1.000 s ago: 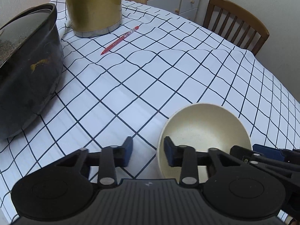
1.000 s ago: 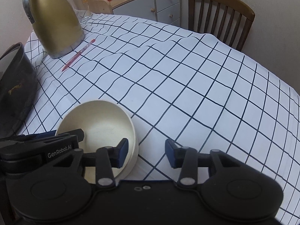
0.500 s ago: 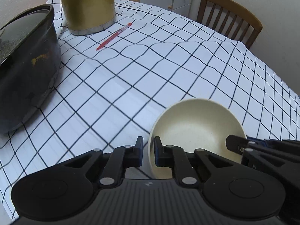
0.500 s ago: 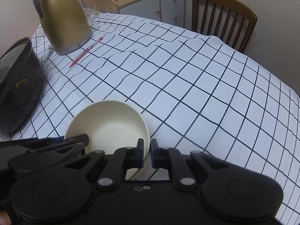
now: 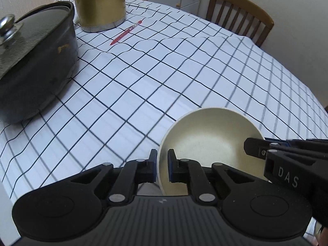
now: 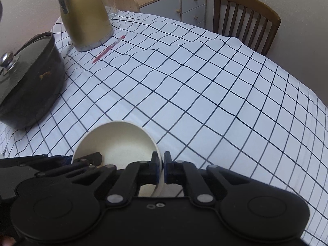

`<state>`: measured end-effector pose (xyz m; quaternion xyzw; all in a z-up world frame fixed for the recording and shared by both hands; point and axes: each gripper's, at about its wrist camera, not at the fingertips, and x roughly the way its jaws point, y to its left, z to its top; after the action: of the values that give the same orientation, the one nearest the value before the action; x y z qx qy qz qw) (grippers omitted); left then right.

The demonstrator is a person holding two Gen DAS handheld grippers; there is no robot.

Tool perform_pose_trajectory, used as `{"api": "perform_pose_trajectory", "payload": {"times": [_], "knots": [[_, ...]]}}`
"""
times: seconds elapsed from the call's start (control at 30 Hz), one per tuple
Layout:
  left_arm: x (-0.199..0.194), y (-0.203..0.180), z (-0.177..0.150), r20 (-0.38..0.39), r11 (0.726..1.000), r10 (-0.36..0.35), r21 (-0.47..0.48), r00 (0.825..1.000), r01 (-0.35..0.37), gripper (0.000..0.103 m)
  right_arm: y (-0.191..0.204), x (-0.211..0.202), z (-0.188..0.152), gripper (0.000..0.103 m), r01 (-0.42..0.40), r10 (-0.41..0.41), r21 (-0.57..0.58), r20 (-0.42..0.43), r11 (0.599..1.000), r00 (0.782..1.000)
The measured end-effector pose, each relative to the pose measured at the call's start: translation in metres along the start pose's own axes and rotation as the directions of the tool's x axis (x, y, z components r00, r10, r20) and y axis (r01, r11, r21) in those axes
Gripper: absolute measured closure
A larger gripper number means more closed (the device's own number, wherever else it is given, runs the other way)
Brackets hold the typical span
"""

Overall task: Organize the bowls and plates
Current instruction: 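Lift the cream bowl with both tools and lower it into the pot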

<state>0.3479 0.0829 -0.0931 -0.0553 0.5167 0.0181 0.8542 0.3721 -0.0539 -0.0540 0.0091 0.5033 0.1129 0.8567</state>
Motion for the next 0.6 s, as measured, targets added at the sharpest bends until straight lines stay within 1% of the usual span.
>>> {"api": "perform_pose_trajectory", "payload": {"times": [0.23,0.5,0.6], "knots": [[-0.053,-0.002,-0.020,0.011,0.999,-0.021,0.026,1.000,0.021,0.093,0.004,-0.045,-0.016,0.098,-0.017,0.017,0.001,0.001,1.000,1.000],[-0.117,-0.003,-0.048,0.032,0.999,-0.030,0.026,0.999,0.029,0.093,0.012,-0.106,-0.040,0.098,-0.048,0.049,-0.021,0.025,0.999,0.998],[-0.140,-0.003,-0.061,0.036,0.999,-0.031,0.026,0.999,0.030,0.093,0.012,-0.125,-0.051,0.098,-0.069,0.069,0.000,0.010,0.998,0.998]]}}
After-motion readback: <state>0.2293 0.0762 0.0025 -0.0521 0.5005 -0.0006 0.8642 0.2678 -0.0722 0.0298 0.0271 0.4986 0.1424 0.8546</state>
